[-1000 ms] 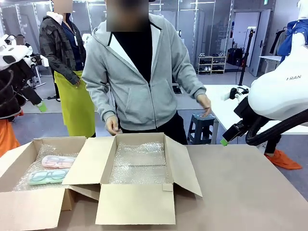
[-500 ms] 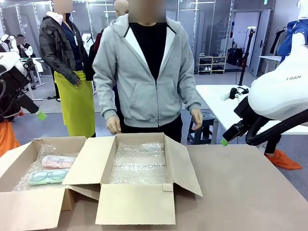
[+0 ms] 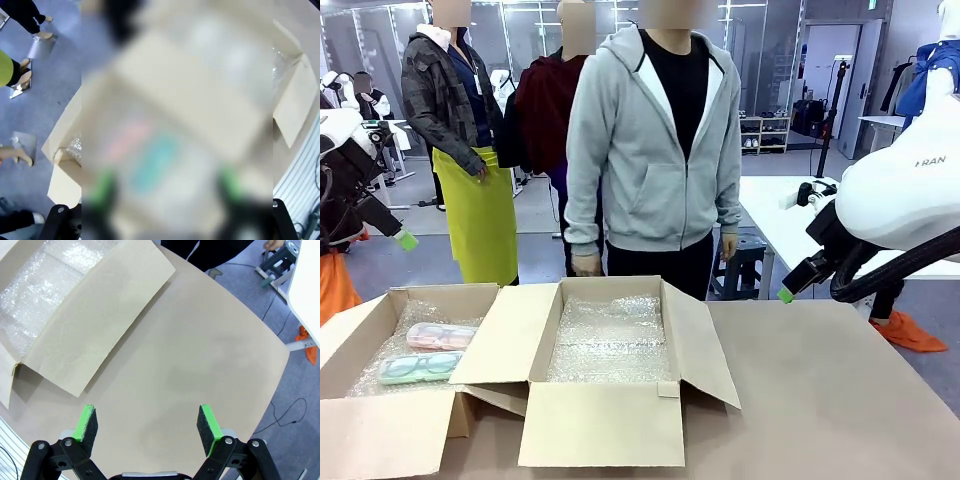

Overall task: Pack the glasses set securely to prepare it for shipping.
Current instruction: Position the Package Box on the left side of the table.

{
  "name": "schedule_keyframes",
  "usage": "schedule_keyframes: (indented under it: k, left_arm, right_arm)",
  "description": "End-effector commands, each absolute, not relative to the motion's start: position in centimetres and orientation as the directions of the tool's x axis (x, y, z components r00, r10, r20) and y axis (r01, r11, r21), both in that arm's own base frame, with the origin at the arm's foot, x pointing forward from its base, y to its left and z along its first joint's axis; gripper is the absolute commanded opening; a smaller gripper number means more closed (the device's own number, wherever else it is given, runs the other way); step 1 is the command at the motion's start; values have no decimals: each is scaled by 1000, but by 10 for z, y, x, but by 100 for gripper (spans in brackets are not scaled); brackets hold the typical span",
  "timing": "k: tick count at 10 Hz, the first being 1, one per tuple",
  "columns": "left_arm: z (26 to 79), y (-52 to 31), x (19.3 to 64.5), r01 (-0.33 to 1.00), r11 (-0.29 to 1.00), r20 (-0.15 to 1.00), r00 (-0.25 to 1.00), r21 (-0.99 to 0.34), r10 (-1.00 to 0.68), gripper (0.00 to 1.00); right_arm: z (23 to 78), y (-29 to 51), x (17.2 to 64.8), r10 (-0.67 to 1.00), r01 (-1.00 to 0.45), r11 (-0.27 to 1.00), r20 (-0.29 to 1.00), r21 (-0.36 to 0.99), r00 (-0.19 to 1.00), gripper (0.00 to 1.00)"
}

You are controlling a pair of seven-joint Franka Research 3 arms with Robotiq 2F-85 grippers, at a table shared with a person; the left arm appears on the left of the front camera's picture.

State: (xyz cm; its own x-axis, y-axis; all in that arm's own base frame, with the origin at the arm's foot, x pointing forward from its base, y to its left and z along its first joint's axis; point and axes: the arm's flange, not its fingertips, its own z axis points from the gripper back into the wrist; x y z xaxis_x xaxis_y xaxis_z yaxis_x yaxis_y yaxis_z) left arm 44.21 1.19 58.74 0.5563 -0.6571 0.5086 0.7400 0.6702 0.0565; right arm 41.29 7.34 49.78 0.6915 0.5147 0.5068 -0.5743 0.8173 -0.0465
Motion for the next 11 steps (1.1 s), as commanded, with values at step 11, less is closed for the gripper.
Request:
schedule_keyframes:
  k: [11]
  left_arm:
    - [588,13,442,734,676,505,562,62,-655,100]
  right_arm:
    - [500,77,412,506,-562,826,497,-43,705,100]
